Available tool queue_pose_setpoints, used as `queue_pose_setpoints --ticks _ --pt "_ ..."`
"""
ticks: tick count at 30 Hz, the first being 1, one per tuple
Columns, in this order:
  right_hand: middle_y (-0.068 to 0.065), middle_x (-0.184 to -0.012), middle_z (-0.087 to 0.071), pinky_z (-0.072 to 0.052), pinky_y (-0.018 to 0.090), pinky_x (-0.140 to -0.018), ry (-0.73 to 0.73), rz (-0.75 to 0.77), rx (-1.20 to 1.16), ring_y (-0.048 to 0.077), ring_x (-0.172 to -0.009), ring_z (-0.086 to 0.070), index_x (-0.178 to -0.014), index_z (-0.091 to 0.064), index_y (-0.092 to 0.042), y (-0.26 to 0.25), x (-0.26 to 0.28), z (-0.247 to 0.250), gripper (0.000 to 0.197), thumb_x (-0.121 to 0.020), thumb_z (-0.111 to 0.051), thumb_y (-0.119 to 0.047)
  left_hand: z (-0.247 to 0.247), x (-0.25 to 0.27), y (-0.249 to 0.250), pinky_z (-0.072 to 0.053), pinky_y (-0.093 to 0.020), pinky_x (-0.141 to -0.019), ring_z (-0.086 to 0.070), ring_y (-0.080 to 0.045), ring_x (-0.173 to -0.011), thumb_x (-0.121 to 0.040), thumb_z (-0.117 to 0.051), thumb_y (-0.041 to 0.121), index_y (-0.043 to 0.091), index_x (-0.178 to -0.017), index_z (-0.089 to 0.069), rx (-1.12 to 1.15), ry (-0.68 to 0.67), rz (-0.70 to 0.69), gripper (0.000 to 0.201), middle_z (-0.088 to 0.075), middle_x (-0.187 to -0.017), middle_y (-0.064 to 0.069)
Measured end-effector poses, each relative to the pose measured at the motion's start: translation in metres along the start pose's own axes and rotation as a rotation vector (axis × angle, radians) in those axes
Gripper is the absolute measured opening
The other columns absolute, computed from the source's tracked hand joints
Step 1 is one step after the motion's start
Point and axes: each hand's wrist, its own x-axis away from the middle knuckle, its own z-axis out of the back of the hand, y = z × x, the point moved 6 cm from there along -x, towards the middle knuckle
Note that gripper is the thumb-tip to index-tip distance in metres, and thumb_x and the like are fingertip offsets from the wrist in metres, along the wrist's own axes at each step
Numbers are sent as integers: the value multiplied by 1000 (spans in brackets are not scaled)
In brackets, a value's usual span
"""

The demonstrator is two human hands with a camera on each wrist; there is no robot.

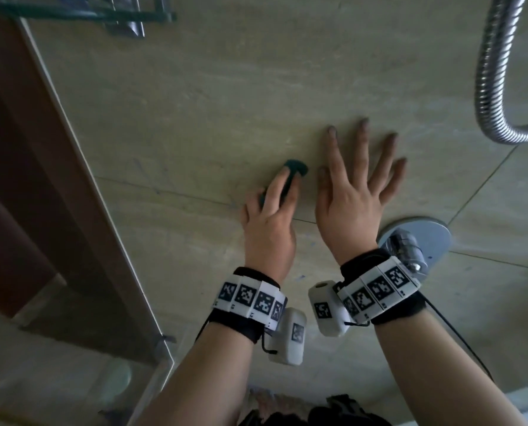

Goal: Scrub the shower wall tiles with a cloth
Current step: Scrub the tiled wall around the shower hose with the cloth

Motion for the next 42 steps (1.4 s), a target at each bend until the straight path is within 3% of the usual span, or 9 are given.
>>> queue_pose_setpoints --ticks 3,8,16,24,27,33,35,39,42 --pt "9 -156 -25 -8 60 -113 13 47 -9 43 -142 -11 -147 -36 -26 3 0 1 46 -102 -41 -31 14 -15 -11 -43 -49 -88 -39 -30 -111 -80 -35 -1 18 -136 -53 -68 43 32 62 -34 -145 2" --pt "8 -156 -25 -6 60 -113 14 55 -26 44 -141 -10 -147 -35 -27 4 -2 0 47 -101 -43 -28 42 -42 -51 -31 -48 -103 -36 -35 -127 -88 -46 -4 20 -147 -38 -74 169 512 64 -30 -154 -5" --pt "6 -156 -25 -7 60 -112 27 63 -38 42 -141 -9 -147 -34 -30 7 -1 -2 47 -101 -43 -31 21 -42 0 -38 -41 -88 -40 -29 -109 -79 -40 -4 22 -138 -50 -101 77 -91 65 -31 -145 6" --pt "6 -158 -18 3 57 -113 -35 50 -40 44 -141 -2 -150 -27 -31 7 -1 -6 53 -100 -44 -28 15 5 -71 -38 -48 -99 -44 -40 -120 -85 -50 -12 11 -142 -45 -23 183 567 62 -38 -148 -12" --pt "6 -158 -19 1 59 -112 -40 50 -26 44 -141 -4 -149 -28 -30 7 0 -5 54 -99 -47 -27 8 6 -56 -43 -45 -93 -48 -42 -111 -84 -44 -11 6 -139 -48 24 196 534 58 -43 -143 -18" --pt "7 -158 -19 -2 62 -112 -55 62 -27 45 -141 -5 -150 -29 -29 6 0 -3 51 -101 -42 -29 -10 22 -9 -43 -46 -90 -40 -27 -110 -71 -54 -18 13 -131 -59 -26 26 119 67 -38 -140 -2" --pt "7 -158 -20 -3 62 -112 -54 65 -26 46 -141 -6 -150 -29 -29 6 0 -3 51 -101 -42 -29 -1 20 -25 -43 -47 -90 -41 -29 -113 -71 -54 -17 16 -133 -57 -77 27 182 70 -39 -143 -1" --pt "7 -158 -20 -3 62 -112 -61 65 -21 46 -141 -7 -150 -29 -29 6 0 -2 52 -100 -44 -27 15 19 -71 -34 -45 -101 -36 -35 -126 -87 -49 -8 18 -147 -37 -98 49 647 66 -27 -155 -5" --pt "7 -158 -20 -2 62 -112 -64 64 -28 46 -141 -7 -150 -28 -29 5 0 -2 52 -100 -44 -27 7 21 -53 -39 -44 -97 -42 -37 -118 -84 -50 -10 12 -145 -41 -40 80 604 65 -33 -151 -11"
